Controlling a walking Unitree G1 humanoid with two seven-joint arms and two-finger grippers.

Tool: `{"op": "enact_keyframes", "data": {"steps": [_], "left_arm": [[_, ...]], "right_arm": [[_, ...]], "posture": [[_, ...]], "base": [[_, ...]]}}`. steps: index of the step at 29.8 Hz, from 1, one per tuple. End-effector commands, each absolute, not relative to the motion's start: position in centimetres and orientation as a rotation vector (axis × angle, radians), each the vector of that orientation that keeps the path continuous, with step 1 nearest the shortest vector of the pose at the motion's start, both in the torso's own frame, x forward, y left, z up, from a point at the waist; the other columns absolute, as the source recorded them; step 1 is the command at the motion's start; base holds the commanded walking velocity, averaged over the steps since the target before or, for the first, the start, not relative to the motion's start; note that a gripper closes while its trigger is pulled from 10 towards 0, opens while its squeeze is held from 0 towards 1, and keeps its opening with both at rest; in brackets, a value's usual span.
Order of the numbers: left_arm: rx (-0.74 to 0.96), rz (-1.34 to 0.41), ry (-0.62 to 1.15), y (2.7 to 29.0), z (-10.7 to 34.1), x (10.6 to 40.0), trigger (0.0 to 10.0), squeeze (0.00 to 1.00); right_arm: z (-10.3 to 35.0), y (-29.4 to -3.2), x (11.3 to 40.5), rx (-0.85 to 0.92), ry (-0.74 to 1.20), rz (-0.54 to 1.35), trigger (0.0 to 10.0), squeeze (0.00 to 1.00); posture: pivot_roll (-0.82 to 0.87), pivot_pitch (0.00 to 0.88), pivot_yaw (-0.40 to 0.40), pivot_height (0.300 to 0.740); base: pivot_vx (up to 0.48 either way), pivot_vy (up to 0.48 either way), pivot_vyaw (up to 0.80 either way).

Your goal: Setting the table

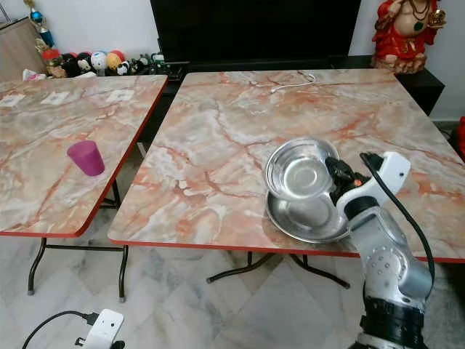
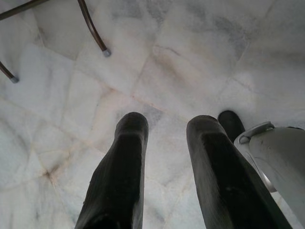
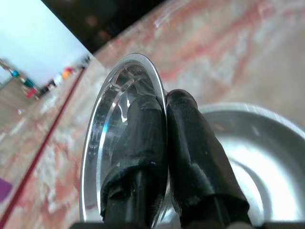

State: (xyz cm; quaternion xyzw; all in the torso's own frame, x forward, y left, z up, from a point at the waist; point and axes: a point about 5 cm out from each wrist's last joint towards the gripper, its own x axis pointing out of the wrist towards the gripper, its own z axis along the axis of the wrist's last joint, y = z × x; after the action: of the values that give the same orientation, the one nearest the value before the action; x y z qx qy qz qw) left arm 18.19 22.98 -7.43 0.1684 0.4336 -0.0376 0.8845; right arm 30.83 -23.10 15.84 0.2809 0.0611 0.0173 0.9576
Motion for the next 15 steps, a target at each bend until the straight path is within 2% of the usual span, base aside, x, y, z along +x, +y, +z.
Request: {"op": "enact_keyframes", "data": {"steps": [1,15], "left_arm": [[0.352,-0.067,0.928,23.3,-7.7,17.6,10.0,0.00],[0.352,-0.067,0.928,23.5,-7.6,17.6,10.0,0.00]], "right_arm": [[15.8,-23.0,30.5,0.572,0.135,0.038,10.0,0.00],[14.3,-23.2,30.4,0.589,0.206,0.014,10.0,0.00]], "posture": [[-0.11,0.000,0.051,0.740],[-0.10,0.000,0.049,0.740]], "base": [[0.000,0.000,0.00],[0.000,0.000,0.00]]}}
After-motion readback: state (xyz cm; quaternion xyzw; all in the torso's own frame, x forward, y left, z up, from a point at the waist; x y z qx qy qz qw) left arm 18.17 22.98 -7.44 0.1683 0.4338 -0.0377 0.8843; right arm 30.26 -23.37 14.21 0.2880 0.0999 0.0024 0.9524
